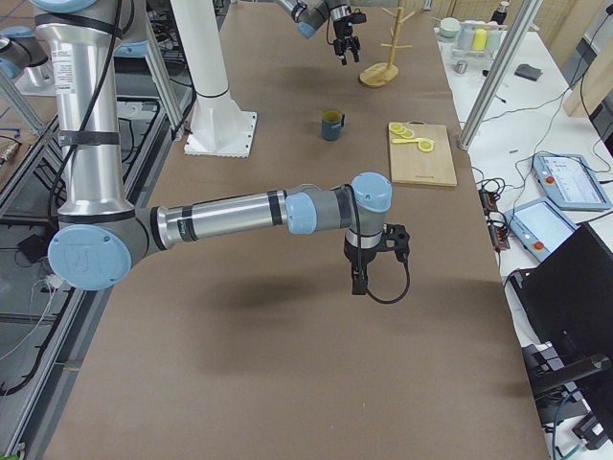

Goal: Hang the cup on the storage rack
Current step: 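Reach the left gripper to the teal mug's handle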

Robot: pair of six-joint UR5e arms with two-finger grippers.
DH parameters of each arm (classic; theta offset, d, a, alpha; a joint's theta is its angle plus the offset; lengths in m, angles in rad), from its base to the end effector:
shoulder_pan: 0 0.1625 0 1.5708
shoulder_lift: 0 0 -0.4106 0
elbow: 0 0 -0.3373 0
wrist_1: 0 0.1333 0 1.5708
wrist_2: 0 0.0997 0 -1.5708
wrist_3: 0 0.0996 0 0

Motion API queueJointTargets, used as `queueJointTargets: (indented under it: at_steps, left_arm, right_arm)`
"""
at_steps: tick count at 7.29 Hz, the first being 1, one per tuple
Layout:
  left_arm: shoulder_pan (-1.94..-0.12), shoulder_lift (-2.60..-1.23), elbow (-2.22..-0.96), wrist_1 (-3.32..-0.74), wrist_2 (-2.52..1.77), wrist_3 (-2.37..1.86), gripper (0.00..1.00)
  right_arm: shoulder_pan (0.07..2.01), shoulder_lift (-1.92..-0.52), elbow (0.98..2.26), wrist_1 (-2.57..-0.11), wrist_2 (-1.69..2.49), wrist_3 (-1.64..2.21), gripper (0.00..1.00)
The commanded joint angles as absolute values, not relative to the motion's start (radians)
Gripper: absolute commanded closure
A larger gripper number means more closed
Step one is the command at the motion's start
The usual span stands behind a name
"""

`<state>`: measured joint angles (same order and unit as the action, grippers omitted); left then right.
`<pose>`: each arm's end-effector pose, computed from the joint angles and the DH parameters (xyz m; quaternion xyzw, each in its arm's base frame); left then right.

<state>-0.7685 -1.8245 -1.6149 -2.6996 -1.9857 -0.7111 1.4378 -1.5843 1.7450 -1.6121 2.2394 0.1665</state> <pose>0.3163 -0.4354 0.3754 0.3586 0.5528 0.1684 0.7331 0.0132 -0.4413 0.5848 0.0069 -0.3323 -0.0038 0.9432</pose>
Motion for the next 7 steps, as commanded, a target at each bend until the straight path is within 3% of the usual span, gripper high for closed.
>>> queueJointTargets:
  at_steps: [1, 4, 7]
  left_arm:
    - [-0.671, -1.908, -1.562, -2.701, -1.869, -0.709, 0.03]
    - [-0.629, -2.005, -1.454, -2.703, -1.867, -0.699, 0.07]
    - [-0.559, -2.019, -1.439, -2.701, -1.788, -0.698, 0.15]
  right_arm:
    - [1.454, -1.629, 1.747, -1.611, 2.229, 0.106, 0.00]
    - [1.457, -1.643, 1.747, -1.612, 2.233, 0.077, 0.00]
    - [1.457, -1.643, 1.750, -1.611, 2.235, 0.078, 0.00]
